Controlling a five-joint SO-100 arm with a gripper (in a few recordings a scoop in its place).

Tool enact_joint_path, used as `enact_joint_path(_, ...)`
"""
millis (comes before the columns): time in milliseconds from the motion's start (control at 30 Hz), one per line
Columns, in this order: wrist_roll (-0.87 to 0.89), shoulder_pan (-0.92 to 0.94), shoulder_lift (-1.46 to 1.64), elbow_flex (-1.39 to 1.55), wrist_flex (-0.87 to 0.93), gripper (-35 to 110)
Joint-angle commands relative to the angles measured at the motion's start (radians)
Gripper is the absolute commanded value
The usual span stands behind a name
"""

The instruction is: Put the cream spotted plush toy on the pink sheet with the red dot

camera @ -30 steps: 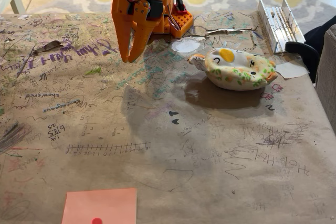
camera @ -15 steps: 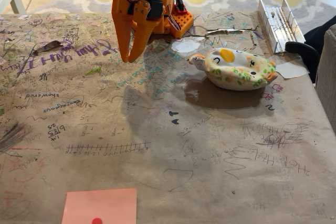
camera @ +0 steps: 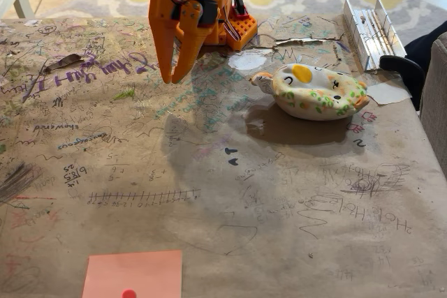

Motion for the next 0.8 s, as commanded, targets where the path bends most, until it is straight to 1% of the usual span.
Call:
enact_joint_path(0, 0.081, -0.032, 0.006, -0.002, 0.003, 0)
enact_joint_path(33, 0.009, -0.040, 0.006, -0.002, 0.003, 0)
enact_joint_path(67, 0.032, -0.044, 0.006, -0.002, 0.003, 0)
enact_joint_path(133, 0.207, -0.095, 0.006, -0.002, -0.002, 0)
enact_joint_path(167, 0.255, -0.135, 0.006, -0.003, -0.008, 0)
enact_joint_path(200, 0.239, -0.163, 0.006, -0.006, -0.006, 0)
enact_joint_path(233, 0.298, -0.189, 0.006, -0.021, -0.006, 0)
enact_joint_path(367, 0.637, -0.301, -0.003, -0.202, 0.015, 0)
enact_joint_path(433, 0.767, -0.370, -0.060, -0.341, 0.043, 0)
enact_joint_path(500, 0.864, -0.400, -0.137, -0.459, 0.046, 0)
enact_joint_path(700, 1.048, -0.466, -0.511, -0.808, 0.048, 0)
enact_joint_path(733, 1.058, -0.492, -0.571, -0.857, 0.052, 0)
enact_joint_path(767, 1.023, -0.534, -0.618, -0.890, 0.064, 0)
